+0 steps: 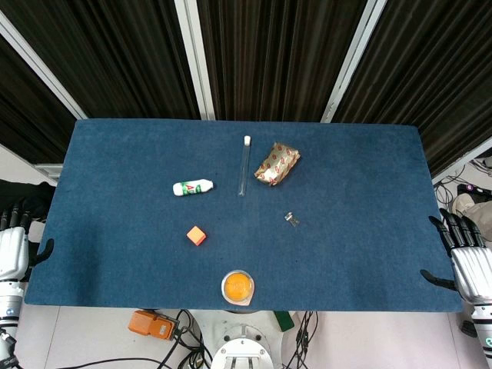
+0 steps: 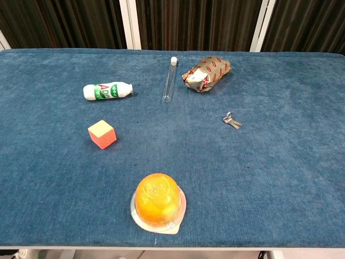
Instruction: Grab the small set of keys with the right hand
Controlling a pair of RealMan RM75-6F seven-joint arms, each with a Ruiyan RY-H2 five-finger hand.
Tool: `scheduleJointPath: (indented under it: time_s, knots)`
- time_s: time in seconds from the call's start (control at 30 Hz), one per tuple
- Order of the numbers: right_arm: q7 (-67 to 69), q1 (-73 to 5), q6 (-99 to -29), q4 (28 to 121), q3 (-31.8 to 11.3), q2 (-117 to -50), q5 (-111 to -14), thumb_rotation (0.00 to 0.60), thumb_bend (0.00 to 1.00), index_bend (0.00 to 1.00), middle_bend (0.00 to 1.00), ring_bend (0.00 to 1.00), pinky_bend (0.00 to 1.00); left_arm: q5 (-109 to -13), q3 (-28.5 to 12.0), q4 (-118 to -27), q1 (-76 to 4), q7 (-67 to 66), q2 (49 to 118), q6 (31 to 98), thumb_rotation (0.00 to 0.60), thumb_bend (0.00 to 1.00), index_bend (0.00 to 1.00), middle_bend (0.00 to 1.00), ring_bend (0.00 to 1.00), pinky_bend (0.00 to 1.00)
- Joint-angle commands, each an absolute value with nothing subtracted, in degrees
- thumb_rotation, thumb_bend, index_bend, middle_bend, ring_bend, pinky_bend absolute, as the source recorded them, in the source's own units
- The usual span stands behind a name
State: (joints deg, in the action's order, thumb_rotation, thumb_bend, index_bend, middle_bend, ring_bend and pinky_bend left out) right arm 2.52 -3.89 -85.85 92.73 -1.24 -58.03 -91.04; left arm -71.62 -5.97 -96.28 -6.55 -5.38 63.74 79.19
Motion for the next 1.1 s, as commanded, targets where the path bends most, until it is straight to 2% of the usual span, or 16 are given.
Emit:
scheduleJointPath:
  time_s: [0.03, 0.43, 0.57, 0.67, 1.0, 1.1]
  knots:
    - [2.52, -3.91, -85.78, 92.72, -1.25, -58.03, -90.97, 0.6, 0.13, 0.15, 0.04, 0.1, 0.09, -71.62, -5.98, -96.28, -6.53, -5.38, 63.74, 79.22, 0.6, 0.32, 0.18, 0.04, 0.04, 0.15]
    - [2.97, -4.4, -84.86, 92.2, -1.4, -58.36, -90.58, 0.6, 0.13, 0.17, 0.04, 0.1, 0.09, -71.45, -5.98, -96.45, -6.55, -5.39, 63.7, 79.06, 0.6, 0.32, 0.18, 0.04, 0.04, 0.15]
    - [4.41, -6.55, -81.79, 90.33, -1.6, -59.36, -90.93, 0.6, 0.13, 0.21, 0.04, 0.1, 0.09, -71.01, -6.19, -96.92, -6.41, -5.06, 63.67, 79.2, 0.6, 0.32, 0.18, 0.04, 0.04, 0.15]
    - [5.05, -9.58, -78.56, 89.2, -2.11, -60.26, -92.17, 0.6, 0.14, 0.23, 0.04, 0.1, 0.09, -71.02, -6.26, -97.02, -6.34, -4.81, 63.59, 79.32, 0.6, 0.32, 0.18, 0.04, 0.04, 0.15]
    - [6.14, -24.91, -60.09, 87.39, -5.89, -64.1, -91.5, 0.6, 0.14, 0.27, 0.04, 0.1, 0.1, -70.61, -6.56, -97.23, -6.12, -3.39, 63.1, 79.26, 0.6, 0.32, 0.18, 0.04, 0.04, 0.15]
    - [4.19, -28.86, -55.19, 86.58, -6.65, -66.74, -90.45, 0.6, 0.2, 0.27, 0.04, 0.1, 0.11, -70.64, -6.53, -97.25, -6.07, -3.12, 63.04, 79.2, 0.6, 0.32, 0.18, 0.04, 0.04, 0.15]
